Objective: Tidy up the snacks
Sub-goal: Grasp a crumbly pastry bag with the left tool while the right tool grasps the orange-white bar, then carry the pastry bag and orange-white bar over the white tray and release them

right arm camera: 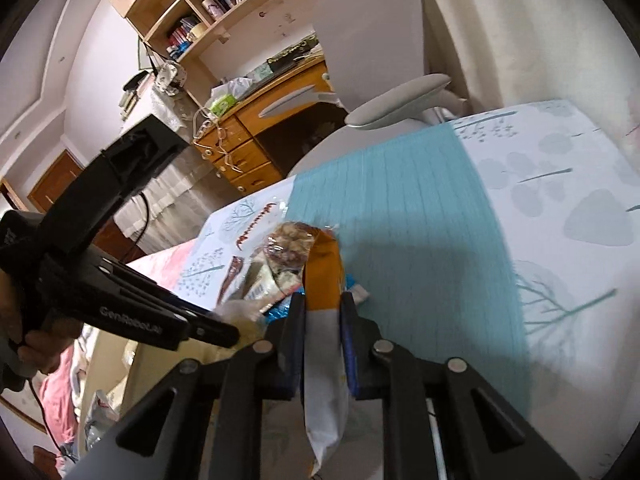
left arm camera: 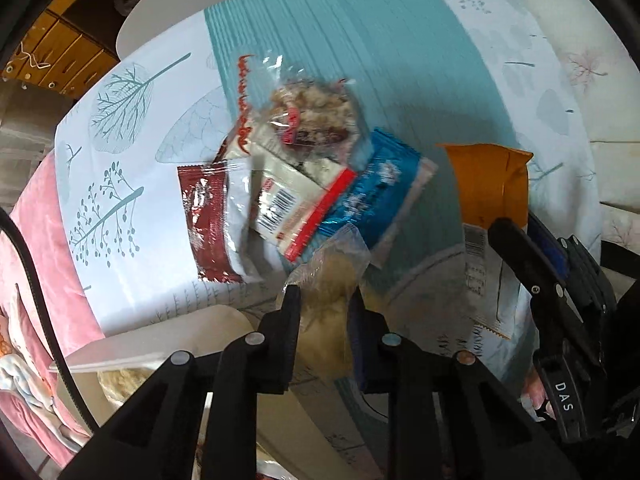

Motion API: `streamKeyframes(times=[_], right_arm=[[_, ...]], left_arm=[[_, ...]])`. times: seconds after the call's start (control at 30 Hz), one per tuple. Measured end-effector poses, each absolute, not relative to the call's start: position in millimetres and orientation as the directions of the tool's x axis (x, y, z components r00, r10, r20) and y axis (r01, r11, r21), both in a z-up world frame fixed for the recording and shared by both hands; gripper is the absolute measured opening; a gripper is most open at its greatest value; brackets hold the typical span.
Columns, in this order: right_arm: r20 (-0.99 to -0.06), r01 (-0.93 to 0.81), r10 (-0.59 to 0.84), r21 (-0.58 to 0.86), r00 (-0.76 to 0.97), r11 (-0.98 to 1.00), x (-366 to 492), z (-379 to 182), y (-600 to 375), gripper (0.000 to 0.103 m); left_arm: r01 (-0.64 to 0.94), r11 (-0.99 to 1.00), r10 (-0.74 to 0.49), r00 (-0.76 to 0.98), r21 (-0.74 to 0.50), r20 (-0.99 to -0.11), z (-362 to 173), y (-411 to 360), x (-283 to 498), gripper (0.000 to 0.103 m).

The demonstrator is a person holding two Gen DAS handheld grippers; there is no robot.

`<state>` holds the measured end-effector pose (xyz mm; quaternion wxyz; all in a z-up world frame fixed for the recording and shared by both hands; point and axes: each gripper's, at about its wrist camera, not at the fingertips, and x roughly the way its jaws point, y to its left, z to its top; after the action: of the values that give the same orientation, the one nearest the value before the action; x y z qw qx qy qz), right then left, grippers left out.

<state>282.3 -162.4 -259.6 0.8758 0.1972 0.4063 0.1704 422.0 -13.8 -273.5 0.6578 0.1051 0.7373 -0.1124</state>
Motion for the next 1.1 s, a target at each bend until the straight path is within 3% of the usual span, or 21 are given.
streamKeyframes(times=[0.63,1.1], right_arm=[[-0.632,-0.056,0.378,0.468,0.676,0.882,207.3,-173.7,-187.7,0.017],[-0.63,-0.123,0.383,0.416,0.676,0.901,159.9,-130.8,-138.9,0.017]], left_arm=[[0.277,0.951,-0.135,-0.023,-0.136,-0.991,-162.6,-13.1,333.3,0.017],[0.255,0.944,-0.254,0.168,-0.207,-0.952,-73.3,61.7,258.8,0.017]])
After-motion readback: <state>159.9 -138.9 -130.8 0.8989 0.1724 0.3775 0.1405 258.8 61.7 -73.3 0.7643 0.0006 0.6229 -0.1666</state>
